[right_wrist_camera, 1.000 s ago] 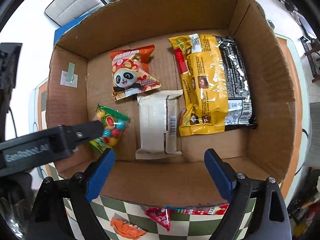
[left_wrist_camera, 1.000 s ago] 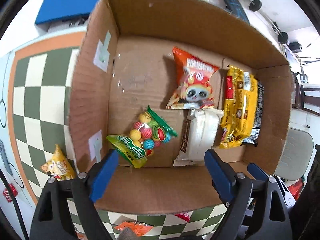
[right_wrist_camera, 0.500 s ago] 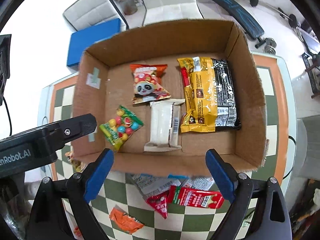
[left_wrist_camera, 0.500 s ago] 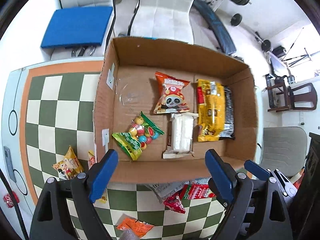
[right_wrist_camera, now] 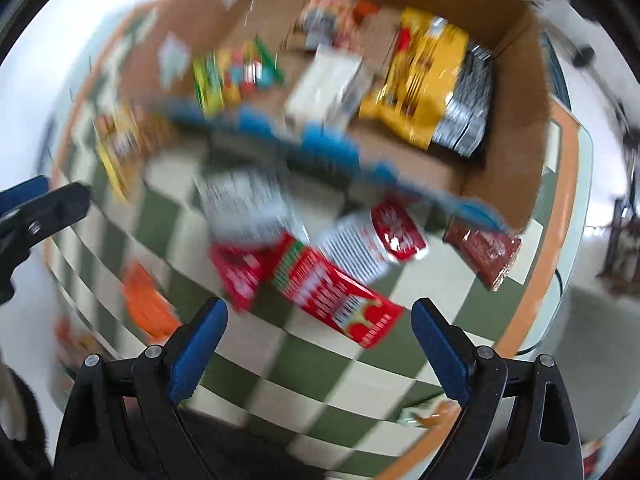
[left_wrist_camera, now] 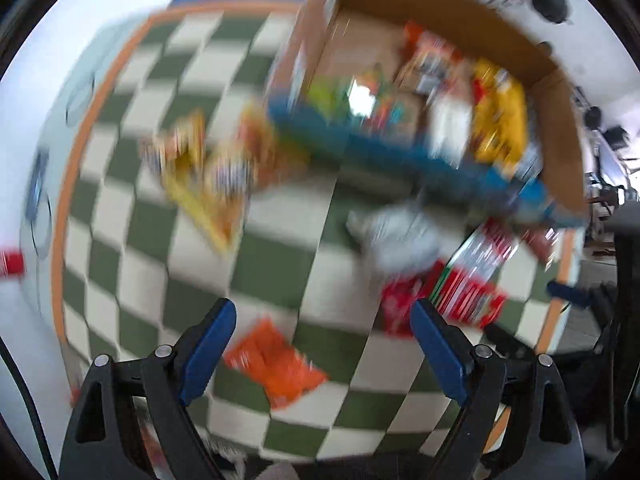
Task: Organize snacks
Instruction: 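Grasp the red sauce packet with the right tool while the left tool grasps the orange snack bag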
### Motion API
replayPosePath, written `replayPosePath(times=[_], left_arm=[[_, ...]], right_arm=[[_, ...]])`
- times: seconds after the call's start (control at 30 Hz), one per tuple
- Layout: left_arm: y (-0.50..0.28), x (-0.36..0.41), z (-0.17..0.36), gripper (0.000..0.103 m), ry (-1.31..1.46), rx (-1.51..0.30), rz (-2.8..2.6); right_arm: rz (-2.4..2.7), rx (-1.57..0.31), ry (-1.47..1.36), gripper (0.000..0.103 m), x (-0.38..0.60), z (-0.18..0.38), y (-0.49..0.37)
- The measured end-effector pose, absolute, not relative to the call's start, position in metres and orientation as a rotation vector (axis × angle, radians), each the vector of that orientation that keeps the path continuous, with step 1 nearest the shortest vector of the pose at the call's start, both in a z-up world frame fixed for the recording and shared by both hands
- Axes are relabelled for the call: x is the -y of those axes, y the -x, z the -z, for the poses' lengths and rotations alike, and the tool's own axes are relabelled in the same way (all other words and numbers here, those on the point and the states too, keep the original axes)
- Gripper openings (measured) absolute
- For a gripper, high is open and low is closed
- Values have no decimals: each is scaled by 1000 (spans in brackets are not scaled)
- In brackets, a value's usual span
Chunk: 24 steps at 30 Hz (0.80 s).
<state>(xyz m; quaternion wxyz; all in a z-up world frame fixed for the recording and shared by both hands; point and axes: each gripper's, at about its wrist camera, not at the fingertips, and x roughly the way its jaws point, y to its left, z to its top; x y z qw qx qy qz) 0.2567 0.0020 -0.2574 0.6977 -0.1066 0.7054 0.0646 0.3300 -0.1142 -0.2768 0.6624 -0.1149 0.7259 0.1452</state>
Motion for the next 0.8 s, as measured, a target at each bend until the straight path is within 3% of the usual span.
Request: replayPosePath(times=[0.37,0.43,0.53,0.8], left_arm=[[-177,-9,326,89,405,-1702,-290],[-169,-16,327,89,432,-1701,-314],[-160,-31,325,89,483,-1689,-355],[-151,-72,347,89,670,-1721,-376]], right_arm=[[-425,-1711,774,94,96,383,-301],[-419,-1707,830,86,95,394,-299],[-434,-1733,757,71,99,393,-303],[-259,-1900,309,69,151,393,-298]])
